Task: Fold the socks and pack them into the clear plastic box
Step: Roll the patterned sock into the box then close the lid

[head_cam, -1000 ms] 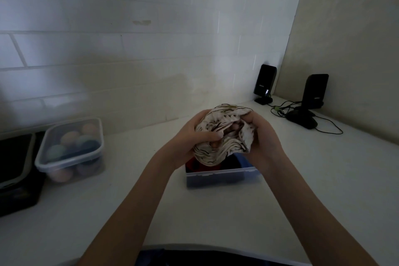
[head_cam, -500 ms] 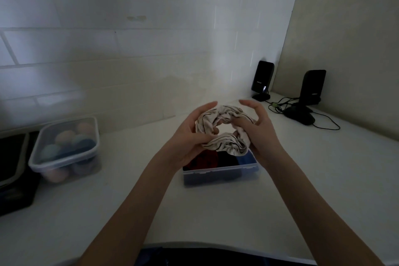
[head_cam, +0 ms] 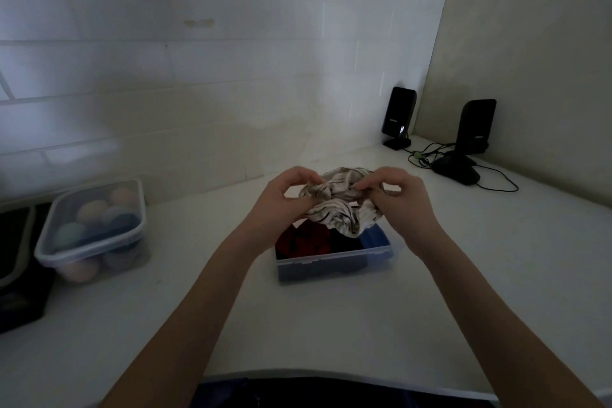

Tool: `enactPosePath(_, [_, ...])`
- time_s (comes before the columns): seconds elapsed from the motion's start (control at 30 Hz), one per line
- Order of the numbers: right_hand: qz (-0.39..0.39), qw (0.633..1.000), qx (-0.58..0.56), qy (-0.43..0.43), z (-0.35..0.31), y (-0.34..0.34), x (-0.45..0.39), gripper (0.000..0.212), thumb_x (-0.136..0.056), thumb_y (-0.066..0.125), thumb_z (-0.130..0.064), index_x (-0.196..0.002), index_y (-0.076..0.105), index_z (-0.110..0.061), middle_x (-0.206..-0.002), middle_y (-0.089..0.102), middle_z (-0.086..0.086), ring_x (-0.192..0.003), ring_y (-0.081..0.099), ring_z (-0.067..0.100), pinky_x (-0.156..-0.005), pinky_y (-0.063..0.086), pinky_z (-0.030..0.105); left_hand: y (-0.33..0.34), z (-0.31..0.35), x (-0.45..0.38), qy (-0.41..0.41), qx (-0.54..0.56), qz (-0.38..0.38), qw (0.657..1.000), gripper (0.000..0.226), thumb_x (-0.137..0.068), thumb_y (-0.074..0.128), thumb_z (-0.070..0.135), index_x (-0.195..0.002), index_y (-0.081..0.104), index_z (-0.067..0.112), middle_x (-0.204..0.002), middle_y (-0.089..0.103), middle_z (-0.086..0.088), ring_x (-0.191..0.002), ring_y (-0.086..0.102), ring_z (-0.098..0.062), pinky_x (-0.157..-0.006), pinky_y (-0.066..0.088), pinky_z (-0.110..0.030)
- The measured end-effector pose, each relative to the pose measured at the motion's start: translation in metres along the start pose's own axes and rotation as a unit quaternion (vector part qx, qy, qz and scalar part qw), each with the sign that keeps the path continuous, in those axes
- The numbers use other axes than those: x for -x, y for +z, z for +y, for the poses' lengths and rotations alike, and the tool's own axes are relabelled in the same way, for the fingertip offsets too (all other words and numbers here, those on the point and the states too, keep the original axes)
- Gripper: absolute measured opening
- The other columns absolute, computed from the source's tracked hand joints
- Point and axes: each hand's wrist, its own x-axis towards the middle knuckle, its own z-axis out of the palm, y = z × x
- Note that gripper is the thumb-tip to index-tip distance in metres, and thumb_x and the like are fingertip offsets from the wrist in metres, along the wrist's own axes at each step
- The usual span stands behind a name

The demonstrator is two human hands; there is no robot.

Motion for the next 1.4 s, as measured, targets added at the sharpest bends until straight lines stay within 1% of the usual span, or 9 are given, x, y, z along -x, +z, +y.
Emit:
enactPosePath(0.2, [-0.141,0.959,0.244,-0.005,0.0,-0.014,-0.002,0.026,-0.08,0.064,0.0,-0.096,0.075,-0.018,-0.1,0.054,-0.003,-0.086,0.054,0.01,-0.072,0.042,0.007,0.003,-0.006,0.0,0.06,-0.282,-0.075,0.955,0.036,-0.075,0.07,-0.001,-0.104,0.07,0.019,-0.108,0.052,0.004,-0.1,0.06,-0.016,-0.078,0.05,-0.012])
enactPosePath(0.37, [-0.2,0.9,0.388,-0.013,0.003,-0.024,0.003,0.019,-0.079,0.07,-0.021,-0.095,0.069,-0.031,-0.091,0.057,-0.01,-0.092,0.053,0.014,-0.083,0.042,0.033,0.003,-0.002,0.001,0.067,-0.423,-0.157,0.89,0.047,-0.073,0.073,0.011,-0.118,0.063,0.017,-0.119,0.054,0.002,-0.105,0.053,-0.011,-0.093,0.046,-0.019])
enactPosePath(0.6, [-0.22,0.825,0.52,-0.015,-0.005,-0.025,0.007,0.037,-0.076,0.068,-0.035,-0.107,0.048,-0.04,-0.115,0.058,-0.002,-0.112,0.044,0.02,-0.089,0.027,0.036,0.01,0.002,0.001,0.08,-0.628,-0.182,0.752,0.055,-0.077,0.065,0.041,-0.128,0.051,0.024,-0.133,0.048,0.005,-0.119,0.036,-0.019,-0.096,0.029,-0.035])
enactPosePath(0.73, [-0.239,0.768,0.593,-0.029,-0.013,-0.026,0.004,0.044,-0.076,0.065,-0.048,-0.118,0.057,-0.042,-0.138,0.041,-0.002,-0.126,0.03,0.023,-0.096,0.03,0.043,0.013,0.004,0.0,0.091,-0.669,-0.191,0.713,0.05,-0.079,0.06,0.044,-0.121,0.054,0.018,-0.129,0.039,0.001,-0.114,0.033,-0.021,-0.094,0.028,-0.037])
enactPosePath(0.83, [-0.28,0.754,0.593,0.04,-0.015,-0.024,-0.001,0.043,-0.075,0.067,-0.047,-0.117,0.06,-0.043,-0.158,0.016,-0.003,-0.144,0.005,0.026,-0.11,0.012,0.058,0.02,0.008,-0.004,0.079,-0.685,-0.218,0.691,0.04,-0.083,0.057,0.034,-0.117,0.056,0.013,-0.125,0.039,-0.004,-0.11,0.035,-0.023,-0.091,0.029,-0.037])
enactPosePath(1.0, [-0.382,0.686,0.603,0.137,-0.014,-0.021,-0.017,0.056,-0.081,0.062,-0.044,-0.134,0.043,-0.047,-0.16,-0.009,-0.008,-0.144,-0.021,0.026,-0.106,-0.001,0.073,0.031,0.009,-0.007,-0.005,-0.714,-0.247,0.655,0.028,-0.086,0.049,0.02,-0.11,0.054,0.007,-0.123,0.034,-0.011,-0.11,0.033,-0.029,-0.096,0.026,-0.046])
enactPosePath(1.1, [-0.423,0.661,0.601,0.15,-0.012,-0.018,-0.021,0.06,-0.083,0.058,-0.043,-0.138,0.036,-0.047,-0.16,0.007,-0.005,-0.147,-0.006,0.032,-0.111,0.008,0.068,0.034,0.009,-0.008,-0.029,-0.731,-0.25,0.635,0.028,-0.086,0.05,0.021,-0.11,0.054,0.006,-0.122,0.033,-0.014,-0.112,0.033,-0.032,-0.098,0.025,-0.049])
enactPosePath(1.2, [-0.457,0.652,0.592,0.126,-0.016,-0.011,-0.019,0.05,-0.086,0.055,-0.038,-0.136,0.047,-0.033,-0.137,0.054,0.001,-0.128,0.046,0.026,-0.106,0.037,0.036,0.03,0.011,-0.011,-0.04,-0.732,-0.255,0.631,0.037,-0.085,0.054,0.032,-0.12,0.055,0.018,-0.121,0.035,-0.011,-0.114,0.033,-0.032,-0.098,0.023,-0.05])
enactPosePath(1.4, [-0.447,0.637,0.616,0.124,-0.021,0.009,-0.019,0.047,-0.086,0.058,-0.031,-0.129,0.051,-0.012,-0.125,0.06,0.007,-0.105,0.059,0.023,-0.079,0.041,0.029,0.015,0.009,-0.013,-0.047,-0.718,-0.251,0.647,0.047,-0.086,0.053,0.041,-0.132,0.045,0.036,-0.124,0.035,-0.009,-0.119,0.029,-0.032,-0.103,0.02,-0.051])
